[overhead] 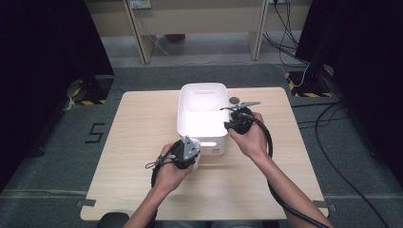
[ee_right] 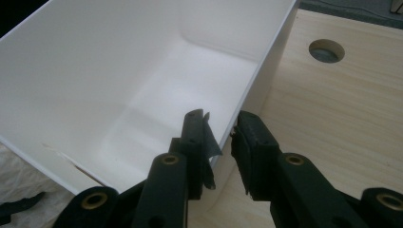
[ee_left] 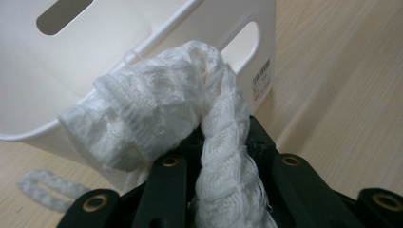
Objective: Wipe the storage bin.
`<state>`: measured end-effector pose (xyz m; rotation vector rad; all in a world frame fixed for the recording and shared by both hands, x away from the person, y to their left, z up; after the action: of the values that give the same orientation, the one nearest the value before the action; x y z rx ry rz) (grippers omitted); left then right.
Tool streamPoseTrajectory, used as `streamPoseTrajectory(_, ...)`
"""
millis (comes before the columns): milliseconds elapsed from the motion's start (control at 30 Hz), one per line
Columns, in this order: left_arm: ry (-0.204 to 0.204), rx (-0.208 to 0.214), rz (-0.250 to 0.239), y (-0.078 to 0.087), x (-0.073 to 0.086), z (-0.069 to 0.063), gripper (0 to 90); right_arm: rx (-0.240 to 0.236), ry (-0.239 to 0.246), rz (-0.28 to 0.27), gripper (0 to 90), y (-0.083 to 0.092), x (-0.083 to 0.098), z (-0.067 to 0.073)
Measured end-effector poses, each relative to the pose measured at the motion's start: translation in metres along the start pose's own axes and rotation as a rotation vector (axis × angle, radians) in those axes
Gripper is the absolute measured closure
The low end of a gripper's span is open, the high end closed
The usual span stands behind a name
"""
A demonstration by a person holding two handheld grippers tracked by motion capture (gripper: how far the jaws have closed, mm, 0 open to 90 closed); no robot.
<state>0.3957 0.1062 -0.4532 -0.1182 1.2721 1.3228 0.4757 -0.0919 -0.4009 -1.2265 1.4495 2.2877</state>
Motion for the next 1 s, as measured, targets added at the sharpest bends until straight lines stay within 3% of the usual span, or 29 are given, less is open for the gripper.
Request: streamPoseTrajectory(1000, -0.023, 0.041, 0.064, -0.030, 0.013, -0.019, 74.2, 0.000, 0.000, -0.005, 73.8, 0.000, 0.000, 0.000)
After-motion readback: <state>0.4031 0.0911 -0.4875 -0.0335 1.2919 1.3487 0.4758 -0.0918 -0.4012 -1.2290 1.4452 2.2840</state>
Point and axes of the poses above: each handheld gripper's, and its own axes: y roughly backward along the jaws, x roughly out of its underside, z roughly to its left, the point moved 3 cm from there along -y, roughly forward along the jaws, and after that the axes turned 8 degrees about -x, right-handed, at the moved point
